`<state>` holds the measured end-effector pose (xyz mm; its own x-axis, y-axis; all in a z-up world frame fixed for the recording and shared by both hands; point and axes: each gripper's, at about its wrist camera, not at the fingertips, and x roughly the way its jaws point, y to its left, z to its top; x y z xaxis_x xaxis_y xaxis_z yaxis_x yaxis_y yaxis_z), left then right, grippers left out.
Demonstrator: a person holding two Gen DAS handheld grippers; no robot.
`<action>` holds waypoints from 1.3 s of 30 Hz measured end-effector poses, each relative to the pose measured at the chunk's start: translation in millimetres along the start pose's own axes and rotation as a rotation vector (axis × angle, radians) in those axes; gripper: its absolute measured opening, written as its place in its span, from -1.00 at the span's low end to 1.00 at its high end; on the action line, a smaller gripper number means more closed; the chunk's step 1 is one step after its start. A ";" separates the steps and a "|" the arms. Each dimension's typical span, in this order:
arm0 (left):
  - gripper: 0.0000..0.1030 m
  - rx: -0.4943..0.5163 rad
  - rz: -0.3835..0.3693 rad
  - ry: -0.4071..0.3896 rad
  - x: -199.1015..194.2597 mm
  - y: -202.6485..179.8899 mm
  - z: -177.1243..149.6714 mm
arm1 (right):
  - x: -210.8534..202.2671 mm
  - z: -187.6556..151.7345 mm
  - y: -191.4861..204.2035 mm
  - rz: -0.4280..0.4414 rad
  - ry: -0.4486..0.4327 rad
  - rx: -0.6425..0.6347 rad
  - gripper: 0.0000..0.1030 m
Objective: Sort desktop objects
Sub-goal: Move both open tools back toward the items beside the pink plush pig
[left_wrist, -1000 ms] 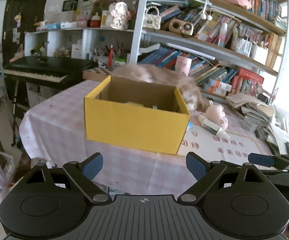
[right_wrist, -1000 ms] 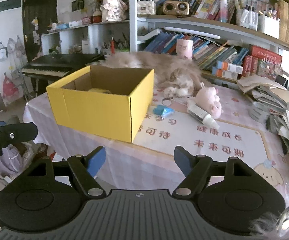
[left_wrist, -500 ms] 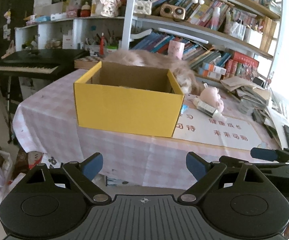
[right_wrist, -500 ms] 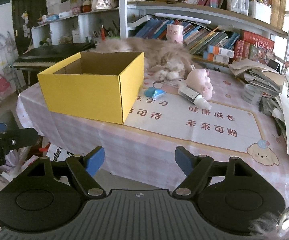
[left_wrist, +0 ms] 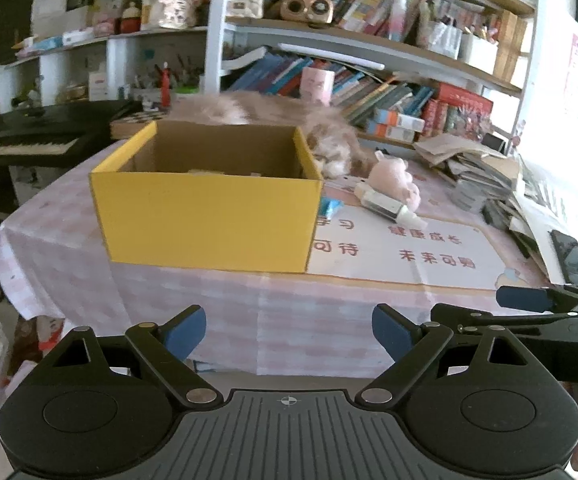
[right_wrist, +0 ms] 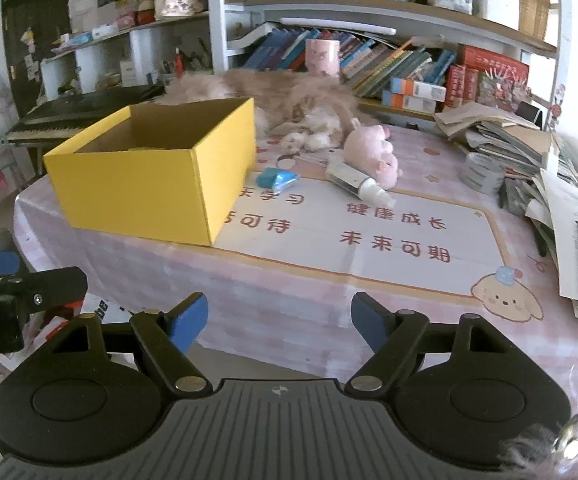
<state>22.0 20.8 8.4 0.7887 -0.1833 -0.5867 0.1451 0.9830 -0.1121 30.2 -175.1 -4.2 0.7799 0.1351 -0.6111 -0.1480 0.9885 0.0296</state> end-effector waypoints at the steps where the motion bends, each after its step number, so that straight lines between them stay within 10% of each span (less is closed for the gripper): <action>1: 0.79 0.003 -0.005 0.004 2.7 -2.5 1.0 | 0.8 0.6 -2.9 -0.003 0.002 0.002 0.50; 39: 0.79 0.054 -0.067 0.072 125.7 -118.5 51.2 | 70.9 37.4 -148.4 -0.044 0.114 0.037 0.50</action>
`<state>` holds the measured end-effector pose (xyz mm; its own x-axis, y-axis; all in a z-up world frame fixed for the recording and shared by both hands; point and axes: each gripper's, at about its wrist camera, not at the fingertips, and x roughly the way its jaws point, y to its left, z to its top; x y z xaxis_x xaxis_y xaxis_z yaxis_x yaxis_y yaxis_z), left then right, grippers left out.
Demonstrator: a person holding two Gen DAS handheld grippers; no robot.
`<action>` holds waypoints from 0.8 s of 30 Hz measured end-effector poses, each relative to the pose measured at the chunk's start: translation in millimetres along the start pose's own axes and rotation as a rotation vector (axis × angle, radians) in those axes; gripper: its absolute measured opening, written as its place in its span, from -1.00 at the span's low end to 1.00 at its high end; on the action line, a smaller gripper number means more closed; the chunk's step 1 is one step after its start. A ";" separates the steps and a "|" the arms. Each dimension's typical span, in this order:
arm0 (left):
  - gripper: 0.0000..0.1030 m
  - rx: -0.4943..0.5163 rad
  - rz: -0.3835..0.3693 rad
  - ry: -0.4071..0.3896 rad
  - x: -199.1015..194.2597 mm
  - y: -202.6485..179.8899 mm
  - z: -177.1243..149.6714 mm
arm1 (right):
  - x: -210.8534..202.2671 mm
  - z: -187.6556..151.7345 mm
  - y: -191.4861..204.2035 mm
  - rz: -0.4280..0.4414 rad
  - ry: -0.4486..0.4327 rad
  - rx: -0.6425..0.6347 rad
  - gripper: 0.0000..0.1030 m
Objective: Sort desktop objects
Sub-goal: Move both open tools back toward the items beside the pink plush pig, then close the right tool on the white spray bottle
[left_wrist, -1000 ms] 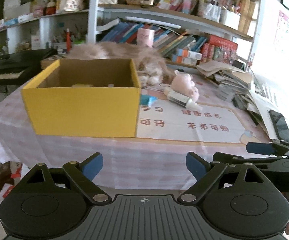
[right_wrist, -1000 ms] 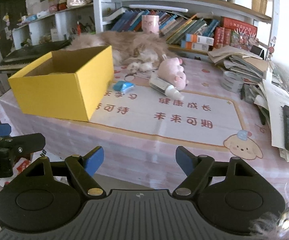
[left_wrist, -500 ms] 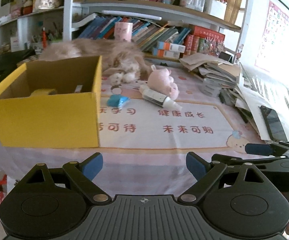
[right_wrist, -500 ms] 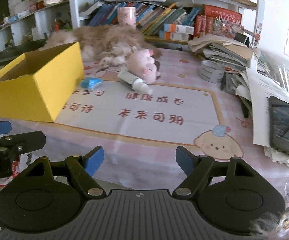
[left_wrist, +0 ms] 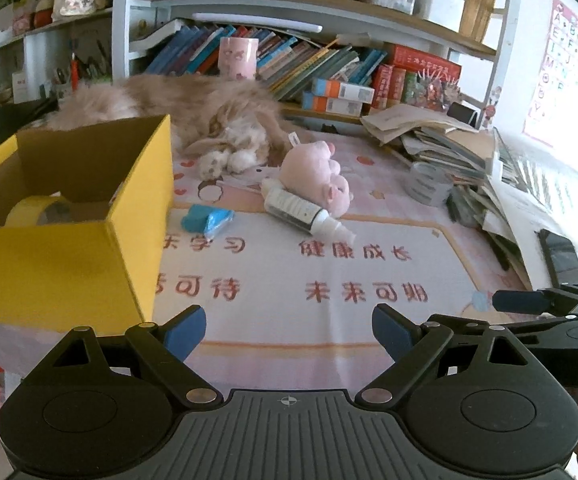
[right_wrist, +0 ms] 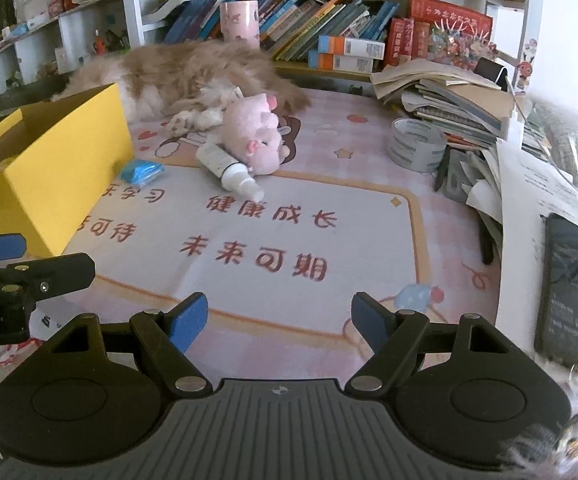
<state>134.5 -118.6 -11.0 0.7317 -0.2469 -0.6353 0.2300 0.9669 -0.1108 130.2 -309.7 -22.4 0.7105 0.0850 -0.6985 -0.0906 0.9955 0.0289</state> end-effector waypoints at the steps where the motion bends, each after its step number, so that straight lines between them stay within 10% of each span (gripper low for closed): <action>1: 0.79 0.002 0.010 -0.002 2.7 -2.1 1.8 | 4.2 3.0 -3.9 0.008 0.001 -0.004 0.50; 24: 0.79 0.010 0.275 0.032 56.7 -16.3 41.3 | 125.7 93.2 -9.8 0.287 0.025 -0.257 0.04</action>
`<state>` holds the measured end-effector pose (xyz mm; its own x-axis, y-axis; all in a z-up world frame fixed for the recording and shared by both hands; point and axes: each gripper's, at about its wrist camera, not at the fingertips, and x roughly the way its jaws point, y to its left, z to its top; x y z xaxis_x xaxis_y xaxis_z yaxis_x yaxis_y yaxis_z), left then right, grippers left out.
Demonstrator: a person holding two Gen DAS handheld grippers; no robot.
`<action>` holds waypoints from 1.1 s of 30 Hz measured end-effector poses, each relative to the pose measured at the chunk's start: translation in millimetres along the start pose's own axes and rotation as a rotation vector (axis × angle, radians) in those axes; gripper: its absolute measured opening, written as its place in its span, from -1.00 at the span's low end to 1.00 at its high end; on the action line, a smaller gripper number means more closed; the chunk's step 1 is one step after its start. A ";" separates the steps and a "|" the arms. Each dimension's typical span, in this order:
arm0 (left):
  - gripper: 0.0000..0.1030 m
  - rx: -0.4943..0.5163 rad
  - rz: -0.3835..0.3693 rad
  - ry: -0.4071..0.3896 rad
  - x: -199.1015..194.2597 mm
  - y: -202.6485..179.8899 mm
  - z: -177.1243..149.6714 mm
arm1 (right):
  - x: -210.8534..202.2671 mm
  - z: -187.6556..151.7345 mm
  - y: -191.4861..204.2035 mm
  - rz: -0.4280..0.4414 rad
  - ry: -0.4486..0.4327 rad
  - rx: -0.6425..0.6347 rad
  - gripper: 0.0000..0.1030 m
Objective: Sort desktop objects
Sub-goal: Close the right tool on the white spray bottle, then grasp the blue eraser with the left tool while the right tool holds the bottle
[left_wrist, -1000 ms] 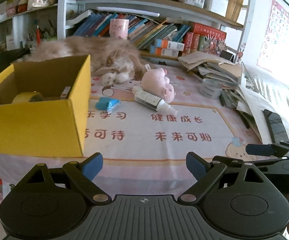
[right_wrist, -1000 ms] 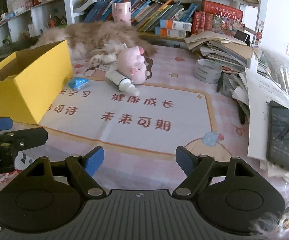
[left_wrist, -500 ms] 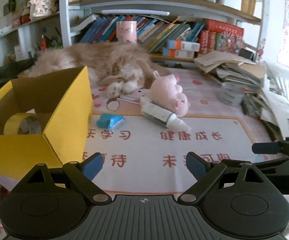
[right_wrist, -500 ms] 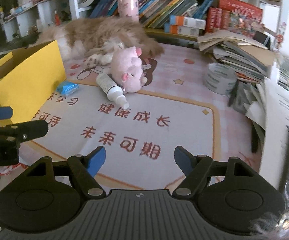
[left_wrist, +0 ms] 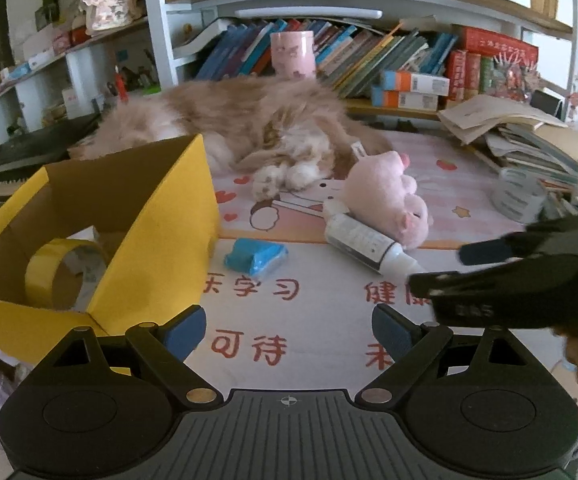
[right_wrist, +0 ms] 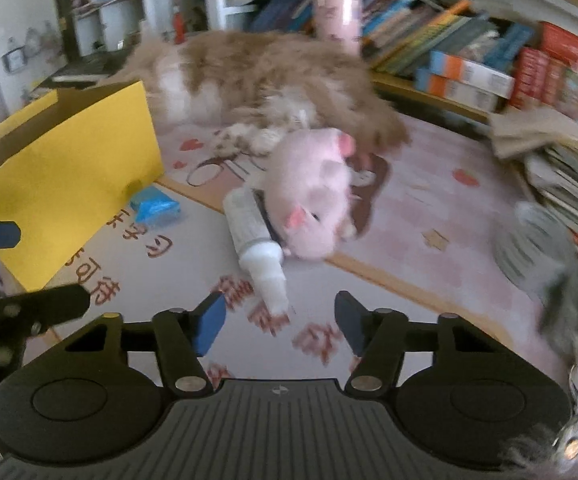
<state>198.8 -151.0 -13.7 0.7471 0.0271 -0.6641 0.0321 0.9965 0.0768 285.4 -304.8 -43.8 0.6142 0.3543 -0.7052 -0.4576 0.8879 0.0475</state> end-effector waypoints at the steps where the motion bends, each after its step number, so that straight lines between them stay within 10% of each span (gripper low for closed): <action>1: 0.79 0.000 0.007 0.001 0.9 -0.6 0.8 | 7.1 3.4 0.3 0.009 0.010 -0.010 0.02; 9: 0.79 0.017 0.040 0.020 11.2 -4.7 5.4 | 51.5 17.3 2.6 0.056 0.045 -0.051 -0.41; 22: 0.72 0.001 0.099 0.038 54.7 -15.9 22.7 | -15.5 -38.5 -33.3 -0.037 0.112 0.009 -0.41; 33: 0.66 -0.157 0.292 0.080 118.4 -17.8 41.4 | -20.9 -39.4 -35.1 -0.035 0.121 0.026 -0.39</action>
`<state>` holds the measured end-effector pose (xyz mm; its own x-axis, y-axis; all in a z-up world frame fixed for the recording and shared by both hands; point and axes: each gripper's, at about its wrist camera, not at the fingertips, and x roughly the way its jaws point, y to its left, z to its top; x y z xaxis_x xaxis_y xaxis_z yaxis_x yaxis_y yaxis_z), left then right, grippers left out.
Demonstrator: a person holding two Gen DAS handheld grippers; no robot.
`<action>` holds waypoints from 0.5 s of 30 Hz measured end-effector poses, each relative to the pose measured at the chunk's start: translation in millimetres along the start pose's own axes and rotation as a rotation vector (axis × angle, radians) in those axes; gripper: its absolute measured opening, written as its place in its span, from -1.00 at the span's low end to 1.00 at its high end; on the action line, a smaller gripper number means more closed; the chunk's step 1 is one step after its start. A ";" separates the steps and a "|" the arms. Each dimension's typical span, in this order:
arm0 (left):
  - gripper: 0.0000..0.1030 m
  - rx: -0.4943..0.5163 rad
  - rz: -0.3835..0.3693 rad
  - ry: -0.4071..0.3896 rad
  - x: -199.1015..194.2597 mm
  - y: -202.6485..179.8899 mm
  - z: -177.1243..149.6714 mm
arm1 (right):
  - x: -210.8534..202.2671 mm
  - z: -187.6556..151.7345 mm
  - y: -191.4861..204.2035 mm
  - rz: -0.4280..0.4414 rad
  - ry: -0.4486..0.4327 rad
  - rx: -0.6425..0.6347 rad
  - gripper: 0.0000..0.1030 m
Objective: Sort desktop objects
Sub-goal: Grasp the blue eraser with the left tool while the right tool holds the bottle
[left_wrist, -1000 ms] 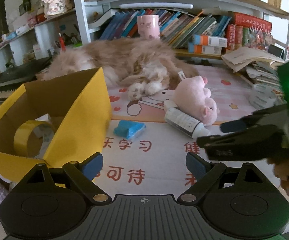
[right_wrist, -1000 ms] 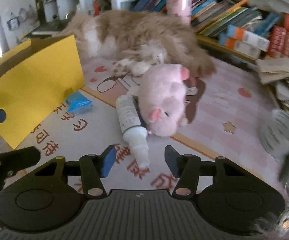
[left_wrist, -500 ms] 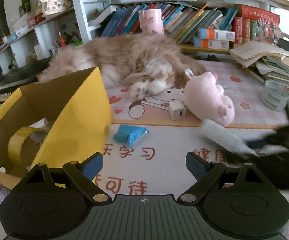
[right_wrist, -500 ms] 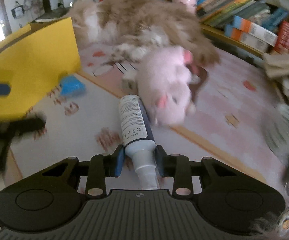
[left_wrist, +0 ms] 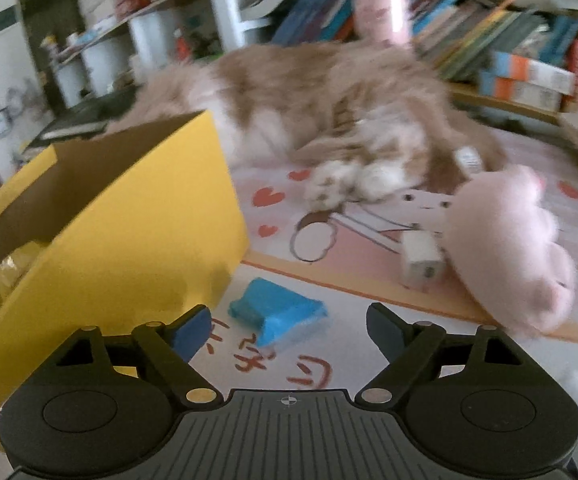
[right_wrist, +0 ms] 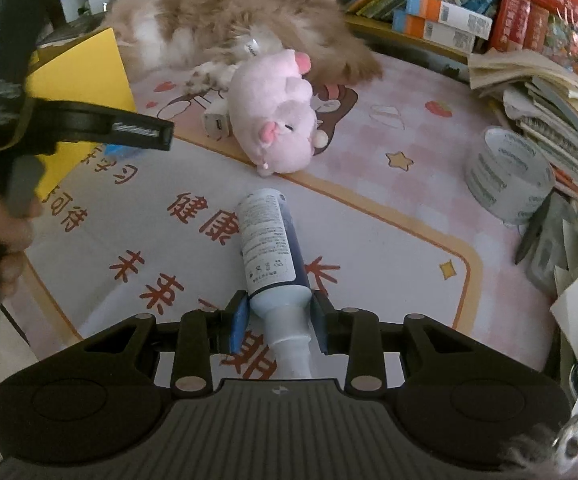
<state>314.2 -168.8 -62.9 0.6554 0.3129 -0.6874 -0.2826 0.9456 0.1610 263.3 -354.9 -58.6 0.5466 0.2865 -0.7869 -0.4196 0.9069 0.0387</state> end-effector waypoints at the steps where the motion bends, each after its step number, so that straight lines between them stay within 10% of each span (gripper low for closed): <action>1: 0.61 -0.016 0.009 0.014 6.0 0.1 1.6 | 0.6 0.9 -0.1 0.001 -0.003 -0.011 -0.38; 6: 0.49 -0.071 0.040 0.039 22.9 0.8 4.3 | 5.4 7.2 0.3 0.007 -0.007 -0.046 -0.36; 15: -0.31 -0.029 -0.073 0.021 13.3 -4.6 -1.4 | 12.8 13.5 0.4 0.008 0.001 -0.063 -0.36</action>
<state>323.2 -169.2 -73.8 0.6599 0.2414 -0.7115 -0.2556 0.9626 0.0895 279.9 -346.7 -60.4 0.5424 0.2936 -0.7871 -0.4686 0.8834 0.0066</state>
